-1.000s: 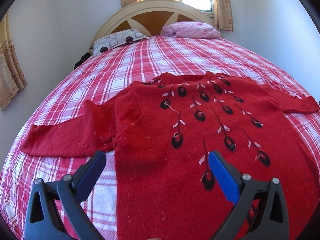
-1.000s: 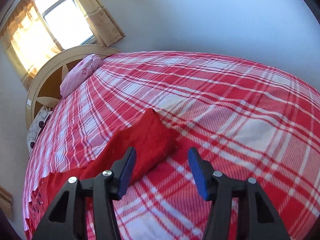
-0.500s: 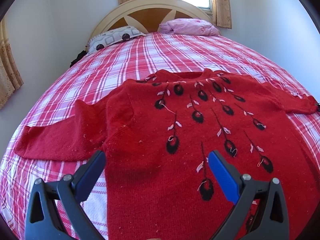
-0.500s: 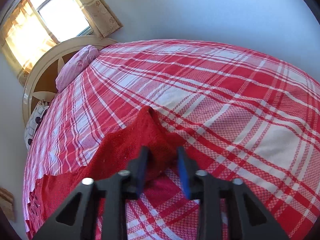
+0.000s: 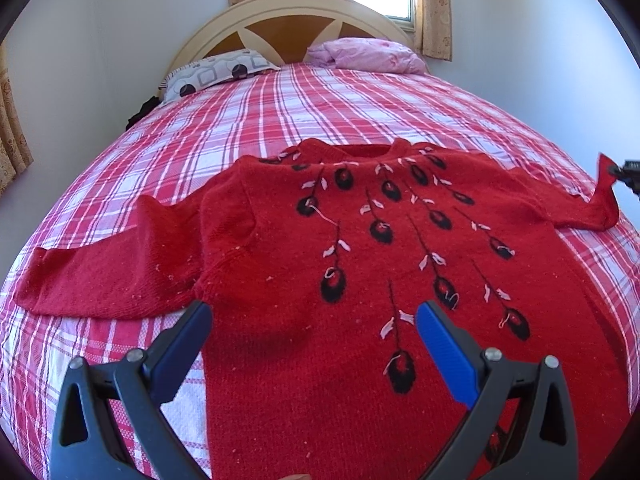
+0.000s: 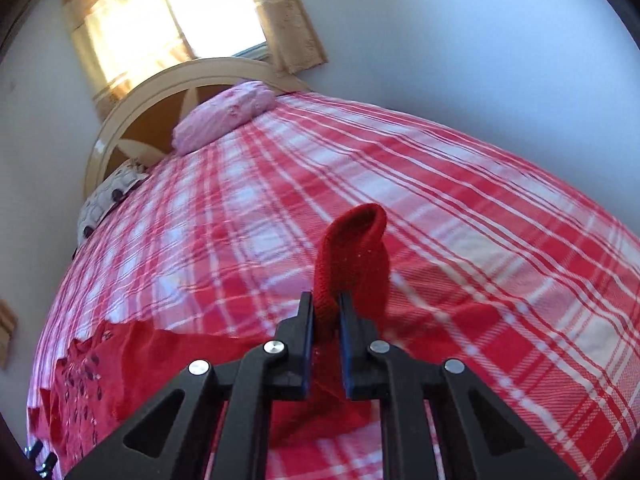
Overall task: Fold small clothes
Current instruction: 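Lift the sleeve and fold it across the cardigan body with the right gripper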
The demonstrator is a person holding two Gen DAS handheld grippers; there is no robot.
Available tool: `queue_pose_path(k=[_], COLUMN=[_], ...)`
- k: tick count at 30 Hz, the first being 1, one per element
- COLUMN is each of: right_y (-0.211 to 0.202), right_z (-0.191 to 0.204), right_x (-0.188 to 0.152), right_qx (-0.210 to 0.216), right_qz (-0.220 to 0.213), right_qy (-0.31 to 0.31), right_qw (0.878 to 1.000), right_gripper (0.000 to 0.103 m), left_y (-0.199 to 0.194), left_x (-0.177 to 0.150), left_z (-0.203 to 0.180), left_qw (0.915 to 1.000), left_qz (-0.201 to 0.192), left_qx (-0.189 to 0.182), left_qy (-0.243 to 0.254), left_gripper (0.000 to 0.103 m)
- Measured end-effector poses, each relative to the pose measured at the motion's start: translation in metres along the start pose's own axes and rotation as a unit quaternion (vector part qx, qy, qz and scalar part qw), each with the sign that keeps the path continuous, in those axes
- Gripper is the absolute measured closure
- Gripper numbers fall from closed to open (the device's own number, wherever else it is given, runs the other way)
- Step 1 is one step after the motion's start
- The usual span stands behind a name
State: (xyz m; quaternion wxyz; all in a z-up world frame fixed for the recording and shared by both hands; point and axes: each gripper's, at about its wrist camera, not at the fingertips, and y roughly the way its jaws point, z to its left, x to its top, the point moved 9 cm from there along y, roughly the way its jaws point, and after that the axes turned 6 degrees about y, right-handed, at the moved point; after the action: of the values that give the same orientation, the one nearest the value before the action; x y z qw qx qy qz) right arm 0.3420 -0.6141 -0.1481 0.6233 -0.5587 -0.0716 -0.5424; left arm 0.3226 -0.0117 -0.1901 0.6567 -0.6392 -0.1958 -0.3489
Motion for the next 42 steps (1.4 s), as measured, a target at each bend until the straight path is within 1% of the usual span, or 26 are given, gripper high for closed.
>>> queue_pose_path(k=[6,7,8,12,13,14,17,20,21,22,25,26,27,28,29,30,31,33,35,36,38,40,42], right_y=[-0.004,-0.005,-0.005,-0.003,-0.003,-0.001,0.001,0.002,0.002,0.003,0.006,0.008,0.010,0.010,0.017,0.017,0.020,0.035,0.042,0.044,0.045,0.039,0.022], right_z=[0.091,0.101,0.129,0.172,0.172,0.195,0.223,0.247,0.247,0.266,0.282,0.298,0.305,0.305,0.317,0.317,0.321,0.331,0.329,0.328,0.324,0.321,0.311], right_x=[-0.007,-0.010,-0.019,-0.036,-0.036,-0.048,-0.065,-0.083,-0.083,-0.098,-0.113,-0.129,-0.137,-0.137,-0.153,-0.153,-0.161,-0.188,-0.201,-0.208,-0.219,-0.224,-0.216], right_qx=[0.043,0.048,0.062,0.085,0.085,0.098,0.110,0.125,0.125,0.135,0.143,0.149,0.150,0.150,0.153,0.153,0.154,0.163,0.167,0.170,0.168,0.176,0.205], right_qz=[0.002,0.002,0.010,0.020,0.020,0.028,0.036,0.044,0.044,0.050,0.056,0.060,0.061,0.061,0.070,0.070,0.075,0.106,0.117,0.125,0.133,0.136,0.123], right_qy=[-0.072,-0.080,-0.105,-0.132,-0.132,-0.145,-0.167,-0.183,-0.183,-0.196,-0.213,-0.232,-0.242,-0.242,-0.257,-0.257,-0.263,-0.277,-0.276,-0.281,-0.301,-0.308,-0.293], right_qw=[0.996,0.996,0.992,0.987,0.987,0.984,0.979,0.974,0.974,0.970,0.965,0.959,0.957,0.957,0.952,0.952,0.950,0.941,0.939,0.936,0.929,0.925,0.926], right_gripper=[0.092,0.092,0.092,0.092,0.092,0.092,0.092,0.092,0.092,0.092,0.092,0.092,0.092,0.092,0.092,0.092,0.092,0.092,0.092,0.091,0.087,0.067,0.059], left_y=[-0.003,-0.003,-0.003,-0.004,-0.004,-0.003,-0.003,-0.002,-0.002,-0.002,-0.004,-0.004,-0.004,-0.004,-0.004,-0.004,-0.003,-0.002,0.001,0.002,0.005,0.008,0.010], left_x=[-0.001,-0.001,-0.001,-0.002,-0.002,-0.003,-0.003,-0.002,-0.002,-0.001,0.003,0.004,0.005,0.007,0.008,0.009,0.009,0.007,0.004,0.002,-0.002,-0.005,-0.004], left_z=[0.005,0.006,0.007,0.013,0.014,0.015,0.017,0.019,0.019,0.019,0.020,0.020,0.020,0.020,0.018,0.017,0.016,0.012,0.009,0.007,0.002,-0.003,-0.008], left_qw=[1.0000,1.0000,1.0000,0.9999,0.9999,0.9999,0.9998,0.9997,0.9997,0.9996,0.9995,0.9993,0.9989,0.9984,0.9980,0.9976,0.9975,0.9965,0.9954,0.9950,0.9934,0.9917,0.9908], left_qz=[-0.006,-0.005,-0.005,-0.007,-0.007,-0.007,-0.007,-0.003,-0.002,-0.002,-0.003,-0.001,0.000,-0.003,-0.002,0.002,0.008,0.019,0.029,0.034,0.048,0.057,0.062], left_qx=[-0.004,-0.004,-0.004,-0.003,-0.003,-0.003,-0.006,-0.009,-0.012,-0.016,-0.021,-0.028,-0.034,-0.043,-0.051,-0.058,-0.061,-0.073,-0.082,-0.086,-0.097,-0.107,-0.111], left_qy=[-0.005,-0.006,-0.006,-0.010,-0.011,-0.012,-0.015,-0.021,-0.023,-0.024,-0.023,-0.026,-0.031,-0.035,-0.036,-0.036,-0.036,-0.035,-0.039,-0.038,-0.037,-0.043,-0.048], left_gripper=[0.000,0.000,0.000,0.000,0.000,0.000,0.000,0.000,0.000,0.000,0.000,0.000,0.000,0.000,0.000,0.000,0.000,0.000,0.000,0.000,0.000,0.000,0.000])
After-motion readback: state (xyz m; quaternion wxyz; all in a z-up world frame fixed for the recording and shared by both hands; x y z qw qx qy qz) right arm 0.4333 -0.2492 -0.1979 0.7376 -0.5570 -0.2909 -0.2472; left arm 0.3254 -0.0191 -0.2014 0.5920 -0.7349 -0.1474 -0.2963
